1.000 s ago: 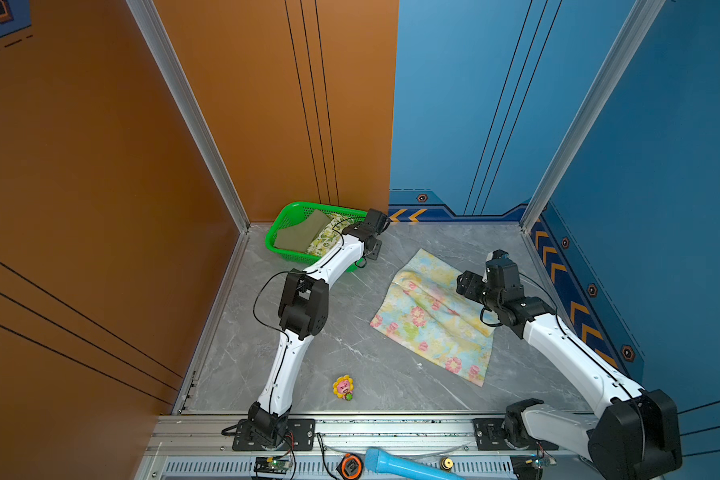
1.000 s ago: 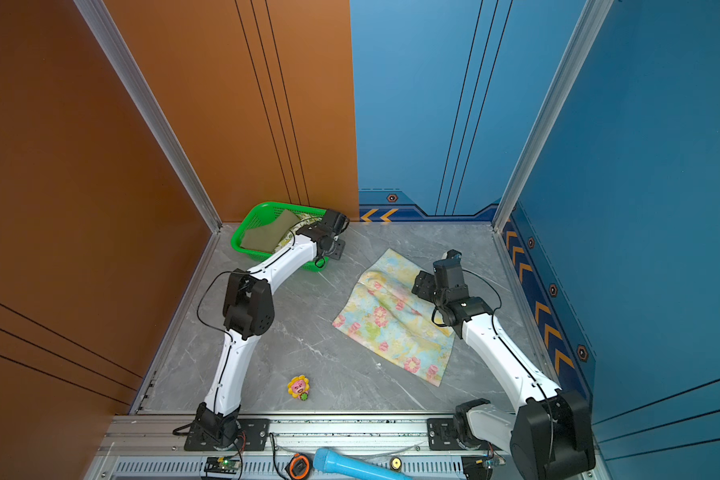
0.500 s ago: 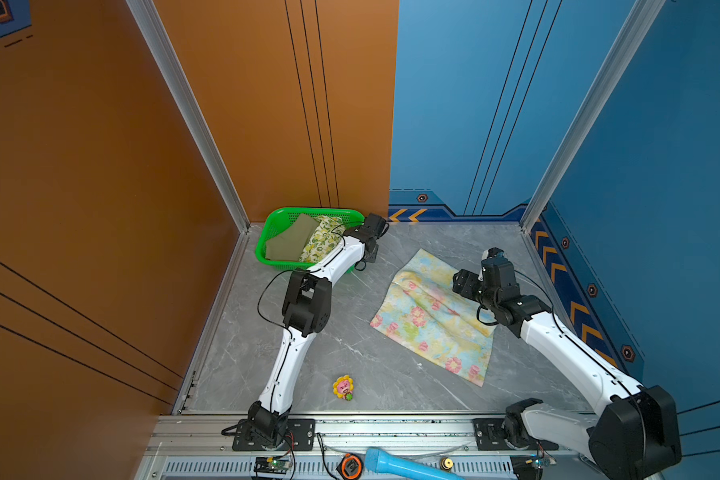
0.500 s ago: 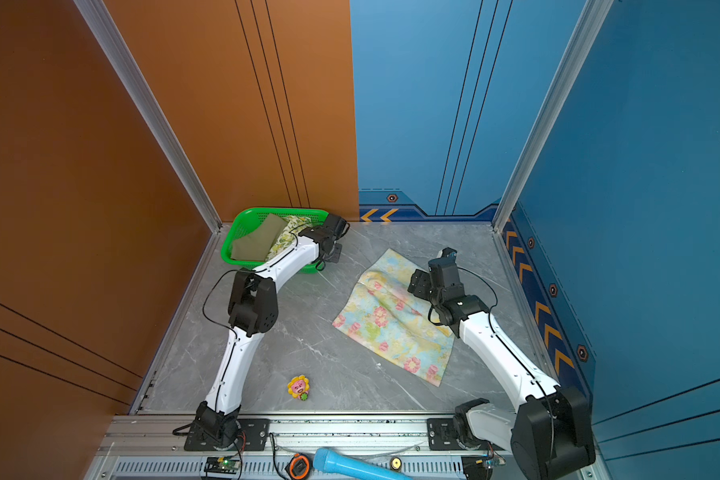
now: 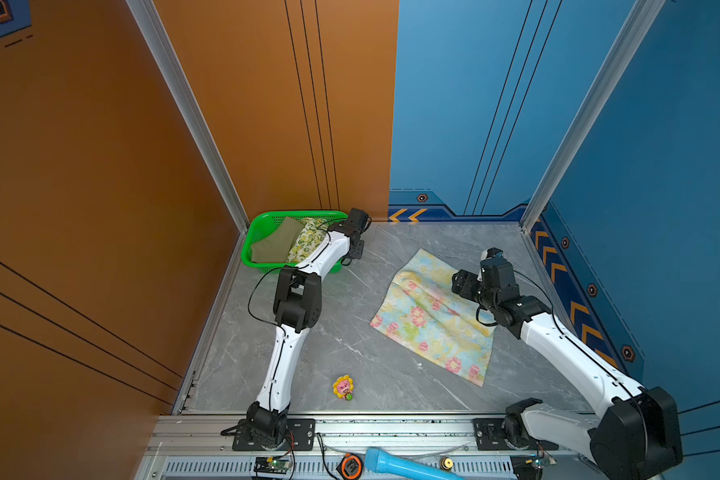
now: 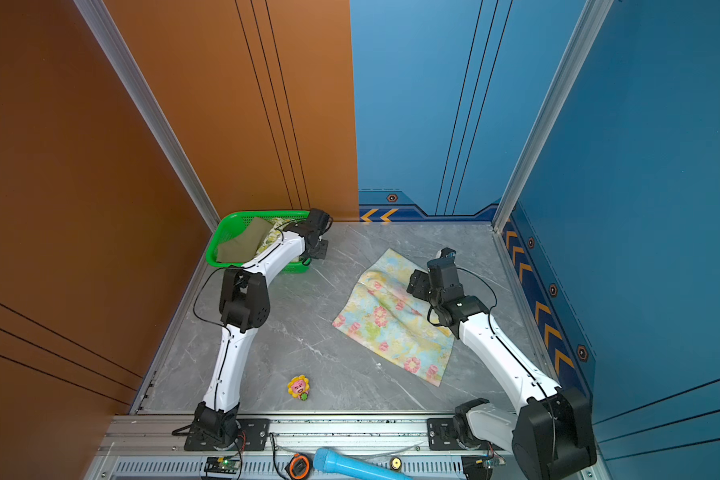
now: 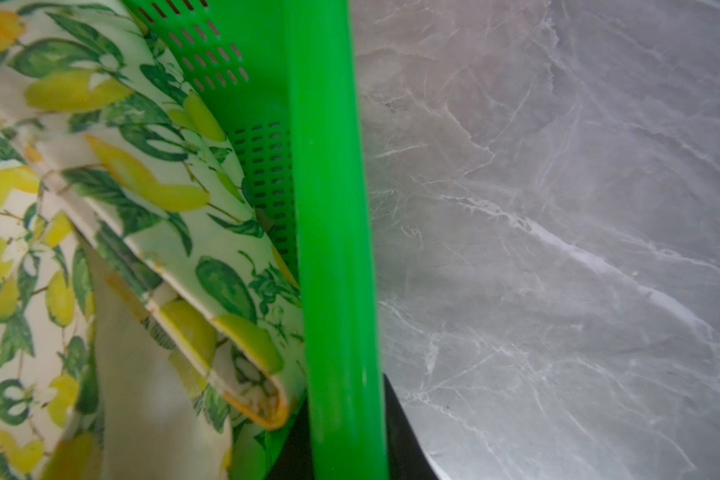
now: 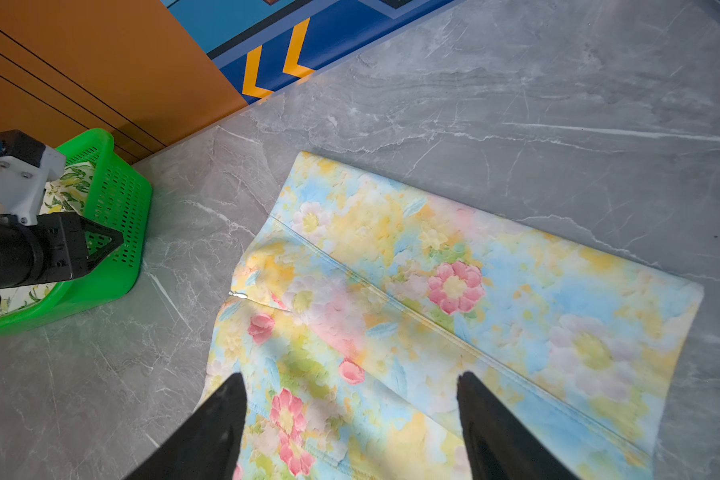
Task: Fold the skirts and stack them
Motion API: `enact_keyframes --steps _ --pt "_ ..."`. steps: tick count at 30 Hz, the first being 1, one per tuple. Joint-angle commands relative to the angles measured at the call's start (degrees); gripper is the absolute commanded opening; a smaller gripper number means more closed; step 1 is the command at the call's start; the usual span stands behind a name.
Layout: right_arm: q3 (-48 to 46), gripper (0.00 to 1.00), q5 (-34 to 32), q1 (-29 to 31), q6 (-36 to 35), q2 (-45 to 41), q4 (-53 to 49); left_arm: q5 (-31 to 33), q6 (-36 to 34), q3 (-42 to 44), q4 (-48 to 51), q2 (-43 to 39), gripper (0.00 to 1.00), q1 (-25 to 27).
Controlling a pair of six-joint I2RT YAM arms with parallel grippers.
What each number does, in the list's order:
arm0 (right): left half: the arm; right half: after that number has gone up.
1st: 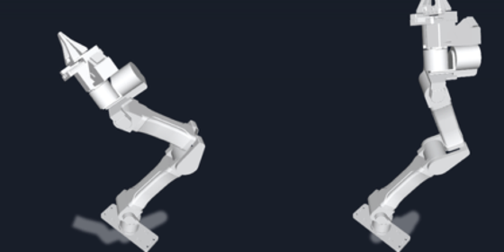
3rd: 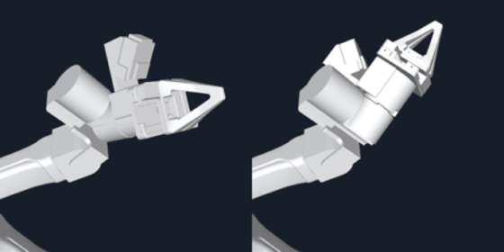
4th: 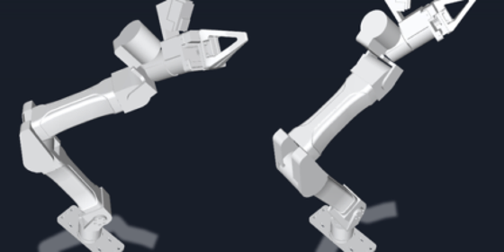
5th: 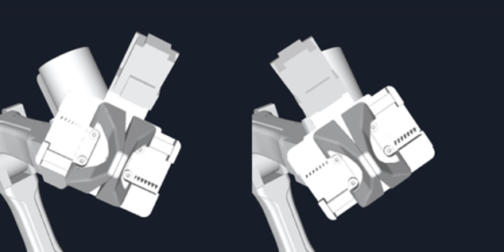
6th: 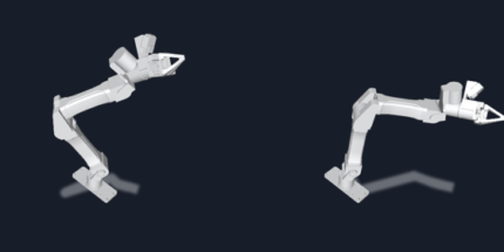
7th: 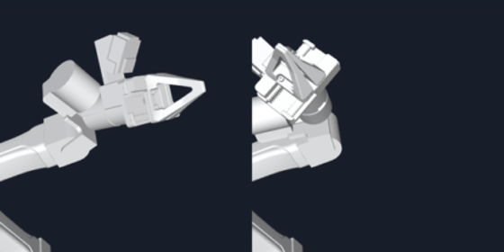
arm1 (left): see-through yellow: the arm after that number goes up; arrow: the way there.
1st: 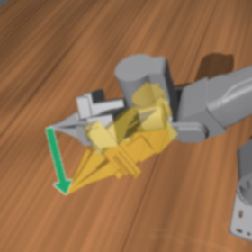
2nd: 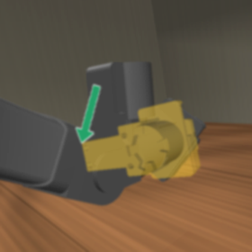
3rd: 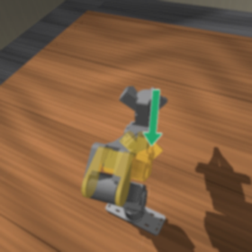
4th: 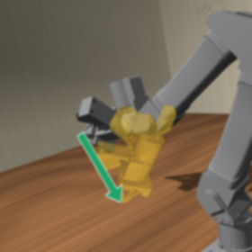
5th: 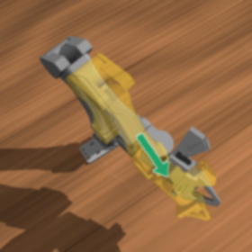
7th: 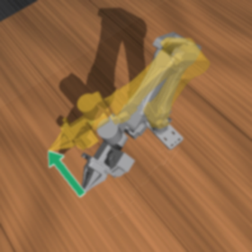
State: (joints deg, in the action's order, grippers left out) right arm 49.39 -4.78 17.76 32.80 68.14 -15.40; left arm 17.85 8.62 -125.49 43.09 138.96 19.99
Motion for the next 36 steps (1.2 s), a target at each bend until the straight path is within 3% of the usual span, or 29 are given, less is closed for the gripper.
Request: enact_keyframes --steps 1,5,8,13,20,30,35,36 --pt "-0.63 0.8 0.08 0.6 -1.78 0.15 0.79 -3.77 -3.32 0.6 0.18 -3.01 0.32 -1.68" --pt "0.67 0.8 0.54 0.79 -3.85 2.99 -2.31 -5.72 -4.4 1.47 -0.89 -6.74 0.63 -1.06" --pt "1.35 0.8 -2.11 0.84 -3.61 4.18 -6.5 -6.87 -4.23 4.24 -3.33 -11.43 0.73 0.31" --pt "-0.17 0.79 -6.61 -1.08 -0.73 3.8 -12.95 -6.99 -3.49 10.86 -5.77 -18.98 0.76 5.0" --pt "-5.78 0.8 -4.46 -5.9 1.08 4.01 -15.28 -9.43 0.71 24.87 -9.73 -26.43 0.77 10.66" --pt "-8.38 0.79 -2.96 -9.2 -0.17 10.91 -11.6 -15.17 7.04 36.07 -9.97 -28.57 0.76 15.49" --pt "-3.97 0.63 -1.79 -10.62 -1.6 17.2 -8.8 -15.74 8.34 41.18 -9.91 -30.13 0.76 16.0" --pt "-2.09 0.53 -1.87 -11.01 -2.2 18.77 -8.54 -15.5 8.34 41.94 -9.83 -30.57 0.76 15.91"
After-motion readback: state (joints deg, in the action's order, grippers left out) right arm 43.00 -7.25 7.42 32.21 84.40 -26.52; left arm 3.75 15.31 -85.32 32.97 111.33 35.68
